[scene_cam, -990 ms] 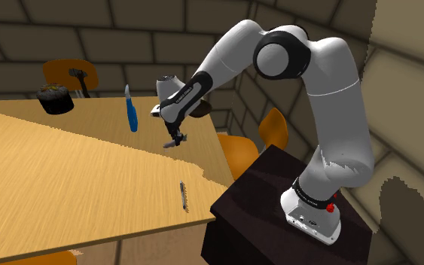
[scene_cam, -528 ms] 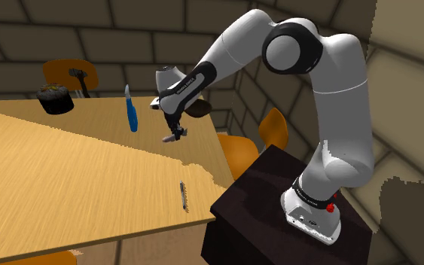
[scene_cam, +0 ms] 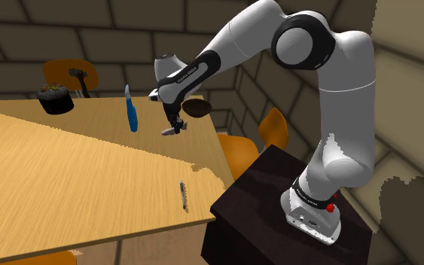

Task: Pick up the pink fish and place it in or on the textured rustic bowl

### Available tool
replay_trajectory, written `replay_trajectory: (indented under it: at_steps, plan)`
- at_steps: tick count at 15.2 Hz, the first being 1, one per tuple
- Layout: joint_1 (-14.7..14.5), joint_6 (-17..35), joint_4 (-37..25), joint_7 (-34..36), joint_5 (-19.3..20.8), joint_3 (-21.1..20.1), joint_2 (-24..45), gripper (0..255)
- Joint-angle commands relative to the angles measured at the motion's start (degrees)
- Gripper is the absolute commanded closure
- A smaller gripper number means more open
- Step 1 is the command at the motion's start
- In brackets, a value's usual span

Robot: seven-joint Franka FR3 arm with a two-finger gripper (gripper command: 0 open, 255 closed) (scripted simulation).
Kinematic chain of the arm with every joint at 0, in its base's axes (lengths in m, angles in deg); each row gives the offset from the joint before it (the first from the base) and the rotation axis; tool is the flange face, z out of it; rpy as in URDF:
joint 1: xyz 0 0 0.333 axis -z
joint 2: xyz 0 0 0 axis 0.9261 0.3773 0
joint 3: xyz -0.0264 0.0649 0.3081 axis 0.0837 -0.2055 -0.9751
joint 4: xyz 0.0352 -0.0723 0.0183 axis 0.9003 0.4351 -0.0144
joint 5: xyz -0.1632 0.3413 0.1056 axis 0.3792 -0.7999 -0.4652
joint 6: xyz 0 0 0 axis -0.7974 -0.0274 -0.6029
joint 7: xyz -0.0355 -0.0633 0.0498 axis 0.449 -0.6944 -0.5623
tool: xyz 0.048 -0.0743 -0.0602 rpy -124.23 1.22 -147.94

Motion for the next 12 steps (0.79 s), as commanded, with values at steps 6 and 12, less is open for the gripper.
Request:
replay_trajectory:
  at_steps: [6, 12]
  plan:
    - [-0.02, -4.11, -0.45, -0.17, -0.11, -0.06, -3.63, 255]
    - [2.50, -6.28, -3.22, -3.87, -0.36, 0.95, -3.18, 255]
